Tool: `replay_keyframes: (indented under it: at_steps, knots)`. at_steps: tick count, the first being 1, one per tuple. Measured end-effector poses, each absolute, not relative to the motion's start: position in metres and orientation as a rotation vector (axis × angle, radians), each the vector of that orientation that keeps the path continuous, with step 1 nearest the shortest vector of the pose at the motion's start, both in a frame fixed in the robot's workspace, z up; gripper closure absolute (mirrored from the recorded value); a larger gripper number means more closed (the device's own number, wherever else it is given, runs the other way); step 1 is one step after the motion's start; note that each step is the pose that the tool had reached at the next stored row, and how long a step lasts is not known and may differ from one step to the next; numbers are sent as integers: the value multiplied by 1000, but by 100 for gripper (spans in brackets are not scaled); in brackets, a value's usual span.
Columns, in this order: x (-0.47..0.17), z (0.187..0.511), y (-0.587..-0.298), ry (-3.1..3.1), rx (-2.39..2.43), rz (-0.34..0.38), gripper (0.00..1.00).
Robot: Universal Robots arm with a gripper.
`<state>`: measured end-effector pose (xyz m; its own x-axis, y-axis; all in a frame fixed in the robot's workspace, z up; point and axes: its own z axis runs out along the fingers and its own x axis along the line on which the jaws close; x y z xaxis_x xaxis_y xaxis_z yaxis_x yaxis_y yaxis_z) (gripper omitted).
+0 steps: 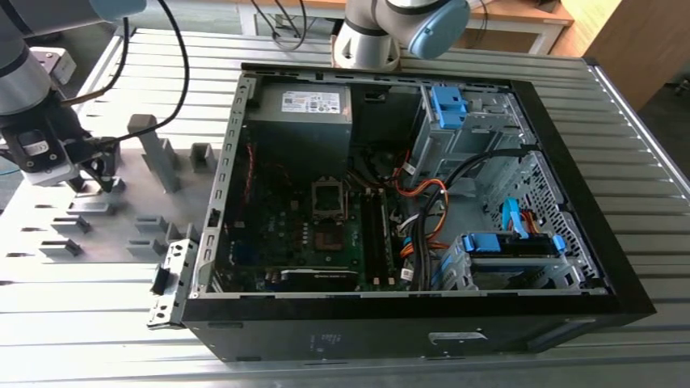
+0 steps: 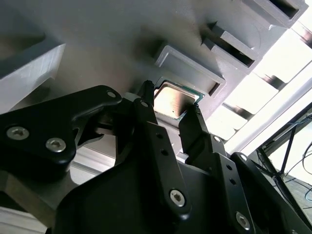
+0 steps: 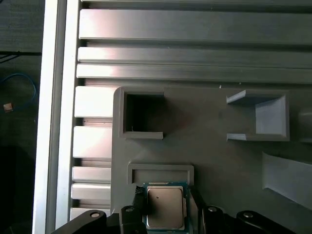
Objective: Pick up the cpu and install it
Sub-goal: 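Pick up the cpu and move it towards the insertion slot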
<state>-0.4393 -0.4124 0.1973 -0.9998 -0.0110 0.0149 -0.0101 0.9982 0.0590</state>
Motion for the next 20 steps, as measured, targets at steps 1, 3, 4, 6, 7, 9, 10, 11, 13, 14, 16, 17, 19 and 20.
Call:
replay_keyframes:
  at_steps: [1, 3, 4, 6, 7, 9, 10, 11, 13, 14, 16, 17, 19, 20]
  knots:
    - [-439, 197, -412, -3125, 16, -92, 55]
    - [-440, 197, -413, -3125, 16, -92, 55]
    - [-440, 196, -413, -3125, 16, -93, 55]
    - [-441, 195, -412, -3125, 16, -94, 55]
    - [-441, 195, -412, -3125, 16, -94, 55]
    - [-441, 194, -413, -3125, 16, -95, 55]
    - [-442, 193, -413, -3125, 16, -95, 55]
    - [-442, 193, -413, -3125, 16, -95, 55]
    - [-442, 193, -413, -3125, 16, -95, 55]
    - [-442, 193, -413, -3125, 16, -95, 55]
    - [-442, 192, -413, -3125, 16, -95, 55]
    - [-442, 191, -413, -3125, 16, -95, 55]
    - [-442, 191, -413, -3125, 16, -95, 55]
    - [-442, 191, -413, -3125, 16, -95, 55]
